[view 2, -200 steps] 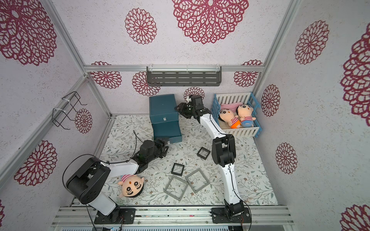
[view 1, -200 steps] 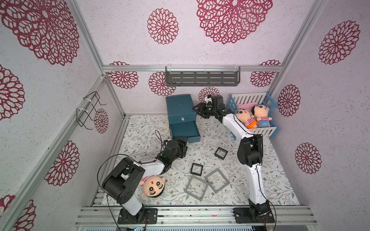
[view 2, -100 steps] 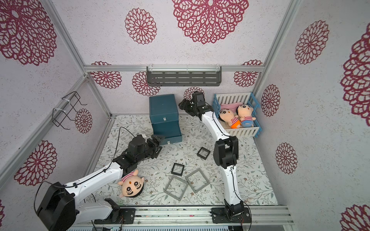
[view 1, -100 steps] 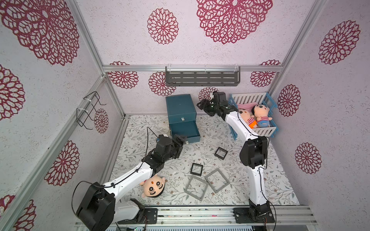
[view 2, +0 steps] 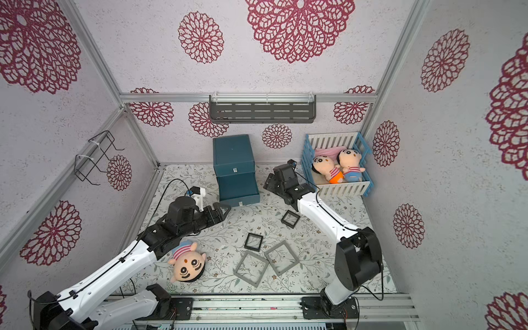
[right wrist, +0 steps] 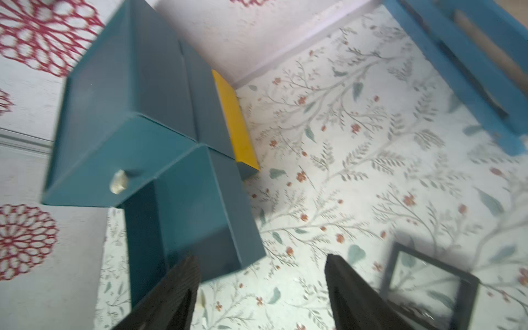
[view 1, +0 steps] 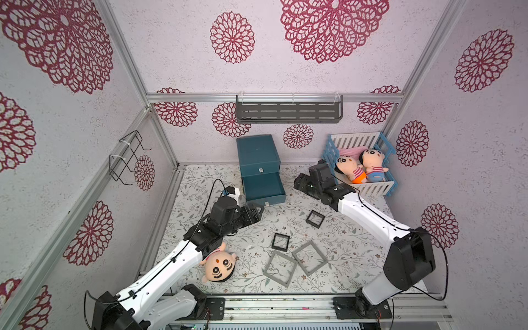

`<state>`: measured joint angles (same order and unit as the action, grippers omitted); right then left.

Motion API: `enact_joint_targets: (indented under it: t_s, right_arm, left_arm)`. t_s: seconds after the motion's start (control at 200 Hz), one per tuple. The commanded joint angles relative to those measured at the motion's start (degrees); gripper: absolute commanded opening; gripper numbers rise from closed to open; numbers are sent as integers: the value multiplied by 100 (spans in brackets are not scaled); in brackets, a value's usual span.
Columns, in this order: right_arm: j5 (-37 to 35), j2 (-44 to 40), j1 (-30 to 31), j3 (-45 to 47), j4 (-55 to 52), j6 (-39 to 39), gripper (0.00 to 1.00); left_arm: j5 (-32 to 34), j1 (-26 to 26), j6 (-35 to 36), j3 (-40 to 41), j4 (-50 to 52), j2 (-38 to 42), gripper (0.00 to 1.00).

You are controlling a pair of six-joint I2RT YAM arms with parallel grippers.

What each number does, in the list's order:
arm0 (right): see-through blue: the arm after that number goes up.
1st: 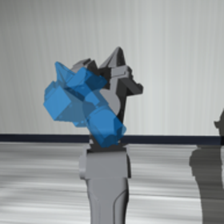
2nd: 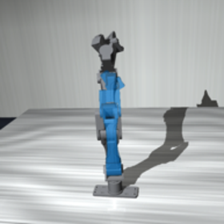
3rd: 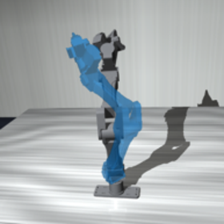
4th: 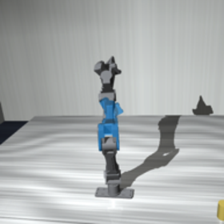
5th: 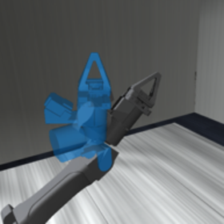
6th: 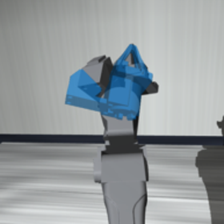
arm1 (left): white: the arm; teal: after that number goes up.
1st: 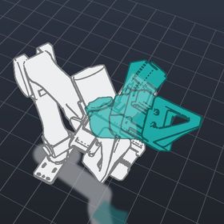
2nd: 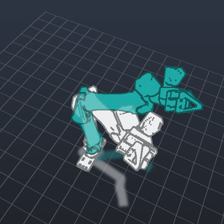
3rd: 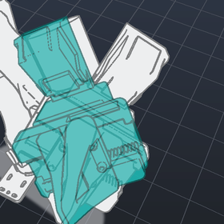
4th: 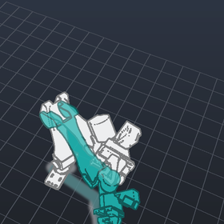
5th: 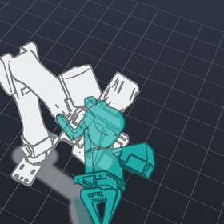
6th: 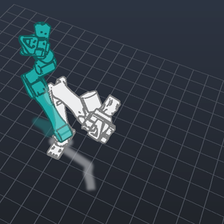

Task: Place the brooch boxes into the drawer by color
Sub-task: Pick up the brooch box from the center of the board.

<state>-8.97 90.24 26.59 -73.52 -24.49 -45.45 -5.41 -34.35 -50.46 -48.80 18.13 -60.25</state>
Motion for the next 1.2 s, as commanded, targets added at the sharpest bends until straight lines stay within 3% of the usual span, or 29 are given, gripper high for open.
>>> enact_joint_targets:
  t_s: [0.0,0.295,0.53,0.906,1.196]
  right_arm:
    - [-636,-395,45,574,-172,-445,79]
    - [-902,-771,77,1704,-252,-814,92]
    - [-1025,-439,112,1786,-173,-855,99]
    - [-1195,70,126,1879,149,-857,99]
    - [-1117,376,114,2062,453,-800,98]
  left_arm:
    - [-219,-10,961,21,362,267,83]
    - [-347,-8,1309,499,-88,694,84]
    - [-483,8,1476,547,-40,721,84]
    - [-216,16,1374,808,-418,866,85]
    - [-411,11,1241,828,-747,515,85]
